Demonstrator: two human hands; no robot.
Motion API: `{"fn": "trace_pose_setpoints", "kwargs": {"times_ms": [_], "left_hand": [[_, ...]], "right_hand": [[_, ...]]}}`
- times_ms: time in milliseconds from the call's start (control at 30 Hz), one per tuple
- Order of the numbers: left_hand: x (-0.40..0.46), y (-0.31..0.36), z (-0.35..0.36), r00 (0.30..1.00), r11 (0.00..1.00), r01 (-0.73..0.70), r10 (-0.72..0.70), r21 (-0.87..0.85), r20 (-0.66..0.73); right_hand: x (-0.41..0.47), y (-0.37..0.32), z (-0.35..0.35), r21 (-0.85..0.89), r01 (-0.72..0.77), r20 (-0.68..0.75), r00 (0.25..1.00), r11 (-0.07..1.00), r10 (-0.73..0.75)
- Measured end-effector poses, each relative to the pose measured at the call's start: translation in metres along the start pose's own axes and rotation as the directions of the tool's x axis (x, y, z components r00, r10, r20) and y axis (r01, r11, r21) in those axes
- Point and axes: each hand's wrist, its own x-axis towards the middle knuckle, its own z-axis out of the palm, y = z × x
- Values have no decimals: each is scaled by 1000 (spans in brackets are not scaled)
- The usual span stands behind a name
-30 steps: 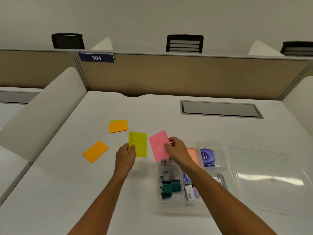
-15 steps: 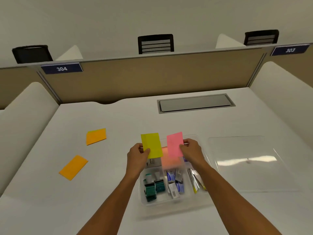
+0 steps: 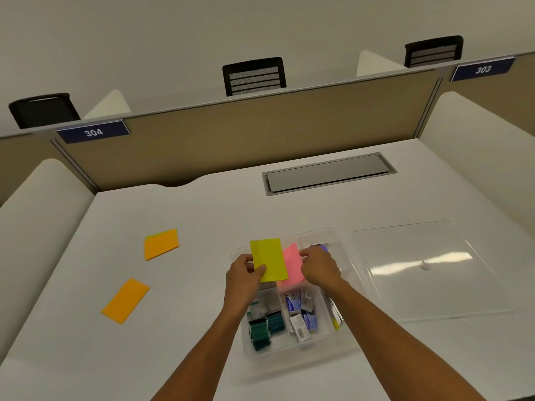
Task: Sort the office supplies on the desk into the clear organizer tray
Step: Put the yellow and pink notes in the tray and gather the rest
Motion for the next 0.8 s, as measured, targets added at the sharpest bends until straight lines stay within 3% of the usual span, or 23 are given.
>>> {"fn": "trace_pose_setpoints", "kwargs": {"times_ms": [133, 367, 467, 633, 800], "left_hand": [[2, 1, 10, 999, 999, 32, -32, 5, 21], [8, 7, 32, 995, 999, 51, -50, -9, 84], [8, 7, 41, 990, 998, 63, -62, -6, 124], [7, 7, 49, 990, 997, 32, -42, 72, 136], [9, 4, 49, 993, 939, -105, 80, 327, 90]], "right_hand": [[-1, 1, -4, 10, 19, -53, 998, 1000, -18], [-2, 13, -17, 277, 11, -156, 987, 961, 33], [-3, 15, -21, 299, 32, -200, 979, 954, 30], [-4, 17, -24, 325, 75, -220, 975, 943, -2], [-7, 13, -22, 367, 96, -217, 976, 925, -15]]}}
